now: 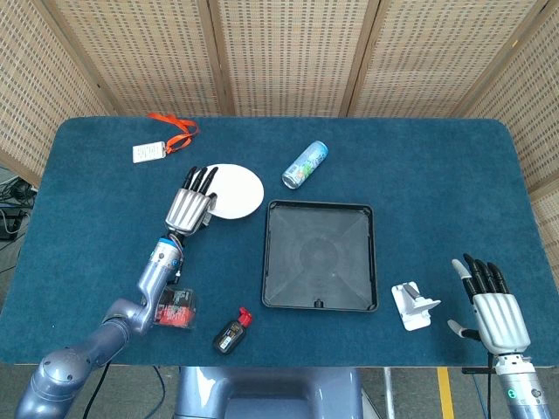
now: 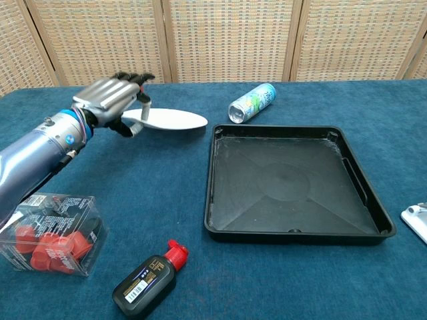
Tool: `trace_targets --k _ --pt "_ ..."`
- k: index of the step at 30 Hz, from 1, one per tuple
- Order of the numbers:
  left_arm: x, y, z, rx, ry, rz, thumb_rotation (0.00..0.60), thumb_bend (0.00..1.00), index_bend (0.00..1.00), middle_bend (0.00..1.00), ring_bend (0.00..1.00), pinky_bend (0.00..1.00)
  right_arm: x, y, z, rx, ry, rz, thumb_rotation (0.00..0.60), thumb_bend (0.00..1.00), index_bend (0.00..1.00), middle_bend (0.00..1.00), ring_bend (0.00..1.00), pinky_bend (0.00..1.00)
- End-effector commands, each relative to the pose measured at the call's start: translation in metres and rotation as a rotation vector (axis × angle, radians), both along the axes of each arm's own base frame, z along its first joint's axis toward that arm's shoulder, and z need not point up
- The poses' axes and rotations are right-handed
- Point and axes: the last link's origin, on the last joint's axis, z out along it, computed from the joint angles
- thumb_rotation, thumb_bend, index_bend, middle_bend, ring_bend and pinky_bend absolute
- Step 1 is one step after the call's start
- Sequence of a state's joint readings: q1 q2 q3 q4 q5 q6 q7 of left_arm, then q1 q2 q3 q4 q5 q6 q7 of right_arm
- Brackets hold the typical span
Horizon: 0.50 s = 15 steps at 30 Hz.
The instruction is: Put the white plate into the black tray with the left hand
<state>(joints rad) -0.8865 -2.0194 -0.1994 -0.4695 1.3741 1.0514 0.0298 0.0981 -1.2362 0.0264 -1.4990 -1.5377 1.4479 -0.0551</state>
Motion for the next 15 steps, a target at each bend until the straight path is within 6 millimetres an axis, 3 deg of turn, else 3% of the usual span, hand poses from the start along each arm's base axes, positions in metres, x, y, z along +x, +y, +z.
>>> trace_targets --k 1,8,15 --pt "0.012 0.000 0.017 0.066 -0.055 -0.075 0.600 0.50 0.82 0.00 0.00 0.00 0.001 0.000 0.000 -0.003 -0.003 0.004 0.600 0.16 0.03 0.00 0.00 0.00" --pt "0.046 -0.002 0.039 0.144 -0.130 -0.217 0.600 0.49 0.82 0.01 0.00 0.00 0.004 0.001 0.002 -0.009 -0.004 0.016 0.600 0.16 0.04 0.00 0.00 0.00" --pt "0.086 -0.017 0.040 0.143 -0.211 -0.341 0.600 0.49 0.82 0.03 0.00 0.00 0.004 0.001 0.005 -0.019 -0.010 0.016 0.600 0.17 0.04 0.00 0.00 0.00"
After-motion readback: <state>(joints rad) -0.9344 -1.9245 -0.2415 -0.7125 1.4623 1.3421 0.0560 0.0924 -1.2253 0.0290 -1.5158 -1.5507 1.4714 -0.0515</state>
